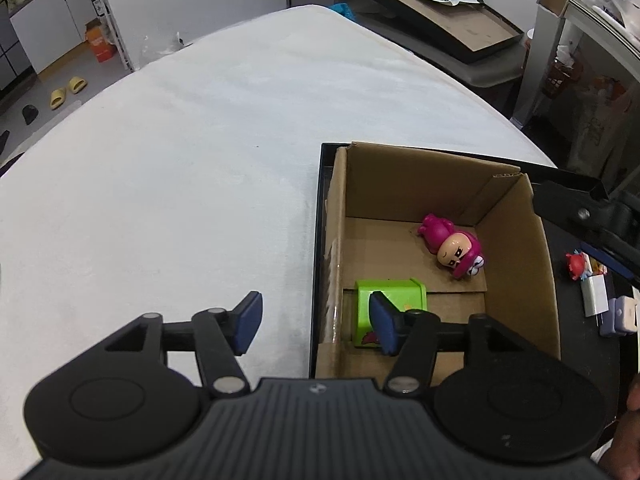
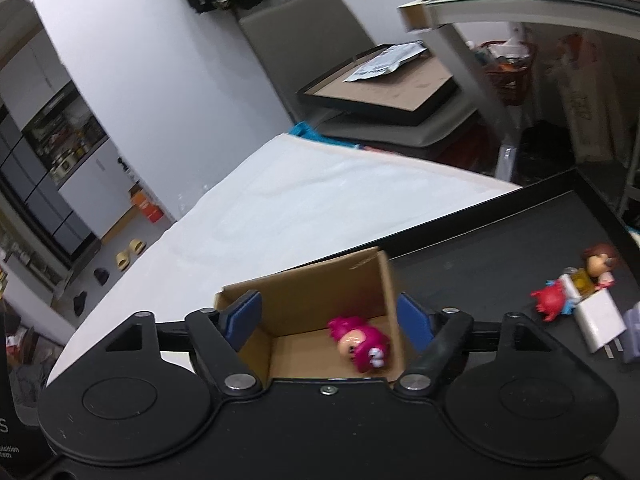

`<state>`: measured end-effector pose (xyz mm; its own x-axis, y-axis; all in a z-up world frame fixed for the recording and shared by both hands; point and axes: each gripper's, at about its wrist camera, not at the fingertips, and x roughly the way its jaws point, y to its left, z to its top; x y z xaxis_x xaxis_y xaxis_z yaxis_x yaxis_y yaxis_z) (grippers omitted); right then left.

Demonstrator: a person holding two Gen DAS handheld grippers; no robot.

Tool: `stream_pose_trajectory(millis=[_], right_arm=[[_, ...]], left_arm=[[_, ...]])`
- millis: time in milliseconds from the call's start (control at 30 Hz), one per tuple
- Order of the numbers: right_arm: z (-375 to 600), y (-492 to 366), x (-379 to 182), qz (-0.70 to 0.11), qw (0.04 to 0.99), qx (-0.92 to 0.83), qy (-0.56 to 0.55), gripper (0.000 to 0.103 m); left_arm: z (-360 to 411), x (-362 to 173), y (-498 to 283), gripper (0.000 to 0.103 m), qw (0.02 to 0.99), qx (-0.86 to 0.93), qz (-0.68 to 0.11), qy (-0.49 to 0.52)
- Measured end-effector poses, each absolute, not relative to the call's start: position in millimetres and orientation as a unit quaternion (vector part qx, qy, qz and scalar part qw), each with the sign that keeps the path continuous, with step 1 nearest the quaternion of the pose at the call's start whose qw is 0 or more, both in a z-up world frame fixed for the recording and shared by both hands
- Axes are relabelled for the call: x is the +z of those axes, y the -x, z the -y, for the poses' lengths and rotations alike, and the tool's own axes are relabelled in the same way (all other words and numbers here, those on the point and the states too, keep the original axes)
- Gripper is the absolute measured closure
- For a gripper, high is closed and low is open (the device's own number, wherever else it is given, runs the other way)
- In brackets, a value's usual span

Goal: Organize rigid objects
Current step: 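Carry the pink figure into the box and open the right gripper, then reach the right gripper to the white-and-blue block and grasp it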

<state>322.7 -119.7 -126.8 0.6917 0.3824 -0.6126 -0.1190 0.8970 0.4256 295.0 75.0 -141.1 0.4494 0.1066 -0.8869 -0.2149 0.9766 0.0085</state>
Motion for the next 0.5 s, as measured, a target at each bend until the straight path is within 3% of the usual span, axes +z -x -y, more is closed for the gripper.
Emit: stream_pose_trajectory(millis=[200,500], right_arm=[[141.5,-321.2,-130.1,-0.369,0.903,0.11,-0.188,0.026],[178.9,-322.3,-138.9,-0.387,0.899,0.048,-0.2,0.024]], left_arm=[[-63.9,-138.0,-294.6,0.034,0.85,0.114,-0.514,0.036],[-45.2,-143.7,-294.3,0.031,0.843,0.124,-0.523,0.01]])
